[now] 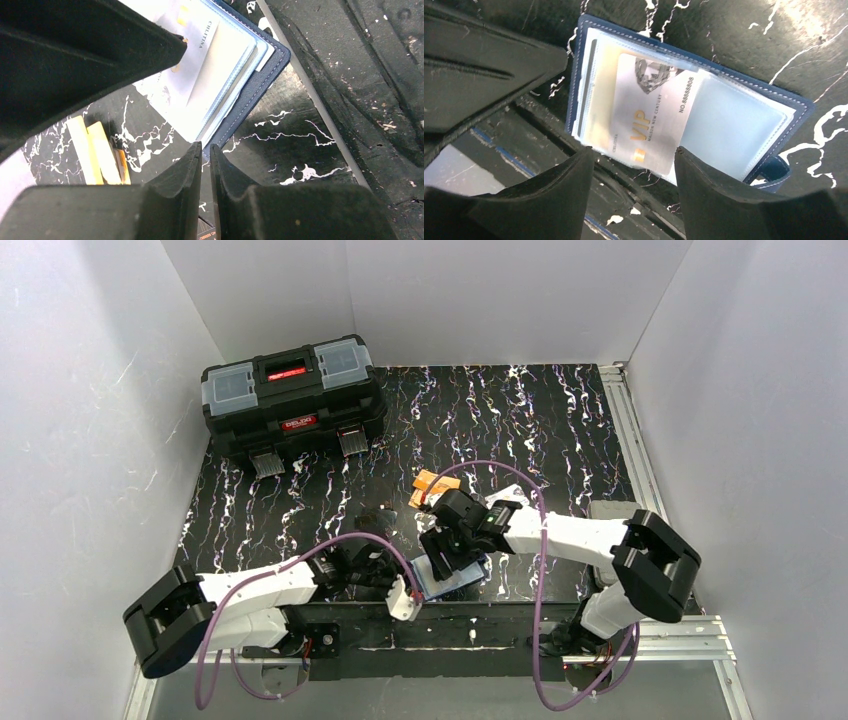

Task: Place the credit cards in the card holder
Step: Insert the credit card into the card holder.

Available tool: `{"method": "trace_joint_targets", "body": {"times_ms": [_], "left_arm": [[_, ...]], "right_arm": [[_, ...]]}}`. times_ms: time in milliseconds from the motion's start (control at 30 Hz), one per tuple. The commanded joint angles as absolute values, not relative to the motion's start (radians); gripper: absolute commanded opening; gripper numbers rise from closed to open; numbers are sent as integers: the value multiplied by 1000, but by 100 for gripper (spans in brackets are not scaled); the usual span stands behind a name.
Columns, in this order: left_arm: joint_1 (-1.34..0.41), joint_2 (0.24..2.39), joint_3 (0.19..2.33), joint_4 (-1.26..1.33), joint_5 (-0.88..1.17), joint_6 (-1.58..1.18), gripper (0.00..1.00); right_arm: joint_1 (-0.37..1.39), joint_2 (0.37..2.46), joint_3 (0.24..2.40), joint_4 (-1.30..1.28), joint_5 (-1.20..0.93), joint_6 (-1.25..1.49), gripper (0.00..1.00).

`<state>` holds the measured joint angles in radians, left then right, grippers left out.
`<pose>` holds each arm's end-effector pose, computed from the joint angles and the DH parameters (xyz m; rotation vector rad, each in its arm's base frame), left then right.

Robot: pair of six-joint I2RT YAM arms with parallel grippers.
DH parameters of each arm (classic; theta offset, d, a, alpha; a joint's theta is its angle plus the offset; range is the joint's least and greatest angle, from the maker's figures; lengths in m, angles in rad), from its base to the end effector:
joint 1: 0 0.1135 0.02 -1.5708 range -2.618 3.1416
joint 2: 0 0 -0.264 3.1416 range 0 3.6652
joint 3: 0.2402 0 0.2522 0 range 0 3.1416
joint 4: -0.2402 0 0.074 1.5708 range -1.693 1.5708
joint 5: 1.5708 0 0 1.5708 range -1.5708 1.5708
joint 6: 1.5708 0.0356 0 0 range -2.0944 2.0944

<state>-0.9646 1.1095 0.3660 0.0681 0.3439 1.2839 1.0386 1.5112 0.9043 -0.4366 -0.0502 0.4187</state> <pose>0.1083 -0.1772 0.1610 2.0639 0.7847 -0.2093 0.1481 0.2550 0.1919 -0.8502 2.5942 0.5418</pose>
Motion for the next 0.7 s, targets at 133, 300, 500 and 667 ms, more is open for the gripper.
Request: {"method": "trace_joint_targets", "body": {"times_ms": [133,300,500,667], "left_arm": [[-983,1078,340,74,375,1249,11],[-998,1095,339,87,399,1261,12],[-1004,1125,336,103,415,1278,12],[-1005,1140,319,116,413,1287,12]], "right_arm": [[940,1461,846,-376,-209,410,66],[893,1461,830,-359,-269,410,66],[893,1496,810,-322,-332,439,66],[894,1500,775,-292,-345,467,65]]}}
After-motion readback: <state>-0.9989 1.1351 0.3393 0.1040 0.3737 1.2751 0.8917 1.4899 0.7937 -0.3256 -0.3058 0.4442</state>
